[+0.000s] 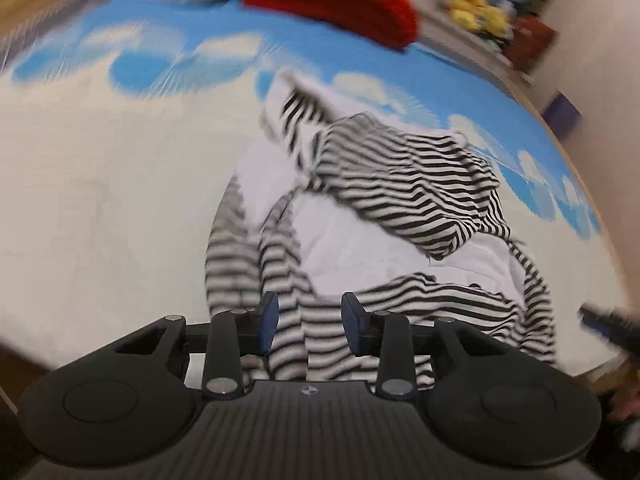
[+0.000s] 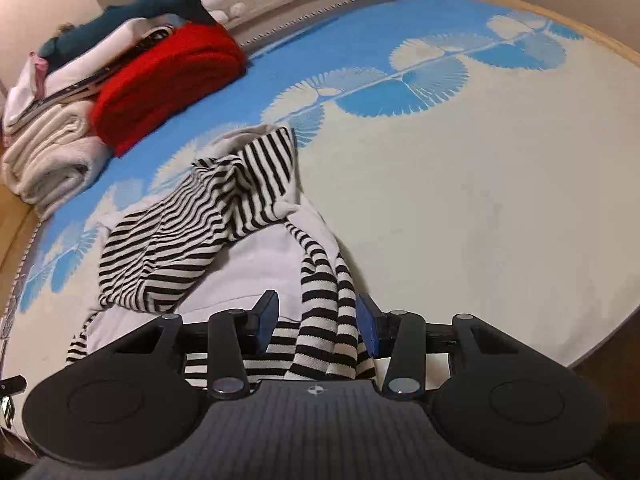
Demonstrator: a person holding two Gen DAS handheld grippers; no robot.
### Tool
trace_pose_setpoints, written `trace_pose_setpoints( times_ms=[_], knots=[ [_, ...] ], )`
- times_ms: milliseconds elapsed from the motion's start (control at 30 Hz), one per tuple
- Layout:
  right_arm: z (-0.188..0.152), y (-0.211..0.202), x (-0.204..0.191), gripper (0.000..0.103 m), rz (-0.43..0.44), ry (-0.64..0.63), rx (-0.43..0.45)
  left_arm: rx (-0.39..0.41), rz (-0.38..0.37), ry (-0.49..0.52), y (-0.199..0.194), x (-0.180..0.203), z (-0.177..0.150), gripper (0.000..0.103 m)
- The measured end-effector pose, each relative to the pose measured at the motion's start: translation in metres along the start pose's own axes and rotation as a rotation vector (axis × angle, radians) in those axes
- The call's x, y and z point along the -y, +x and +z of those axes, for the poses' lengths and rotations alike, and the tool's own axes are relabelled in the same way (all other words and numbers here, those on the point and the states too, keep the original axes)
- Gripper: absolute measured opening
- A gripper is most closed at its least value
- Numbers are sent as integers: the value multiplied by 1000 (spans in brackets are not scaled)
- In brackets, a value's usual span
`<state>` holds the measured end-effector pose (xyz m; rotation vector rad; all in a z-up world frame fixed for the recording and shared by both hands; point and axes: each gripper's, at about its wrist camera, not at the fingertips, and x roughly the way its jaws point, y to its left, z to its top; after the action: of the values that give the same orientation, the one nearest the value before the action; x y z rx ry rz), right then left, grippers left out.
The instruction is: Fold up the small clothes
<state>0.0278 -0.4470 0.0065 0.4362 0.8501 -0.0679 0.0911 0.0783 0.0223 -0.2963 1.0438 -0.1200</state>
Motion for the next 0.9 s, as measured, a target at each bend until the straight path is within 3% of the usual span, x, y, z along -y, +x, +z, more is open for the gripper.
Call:
trace_pose_setpoints(
  times_ms=[100, 233, 300, 400, 433, 533, 633, 900],
  knots=[
    [-7, 2, 8, 45, -43, -6, -32, -30, -52, -67, 5, -13, -5, 38],
    [-13, 11, 21, 45, -11, 41, -88, -87, -53, -134, 33, -28, -24, 43],
    [-16, 17, 21, 47, -12, 38, -113, -168, -4, -217, 47, -34, -25, 43],
    [-22, 31, 18, 52, 15, 22, -189, -142, -43, -267, 49, -40, -19, 70],
    [-24, 34, 16, 52, 21, 9, -212, -139, -24, -277, 51, -42, -19, 72],
    [-32, 51, 9, 53, -10, -60, -301, -197, 15, -286, 63, -48, -25, 72],
    [-37, 63, 5, 53, -46, -85, -357, -241, -13, -286, 72, -50, -28, 72],
    [-40, 74, -7, 55, -98, -150, -394, -284, 11, -232, 89, -48, -36, 70]
  ],
)
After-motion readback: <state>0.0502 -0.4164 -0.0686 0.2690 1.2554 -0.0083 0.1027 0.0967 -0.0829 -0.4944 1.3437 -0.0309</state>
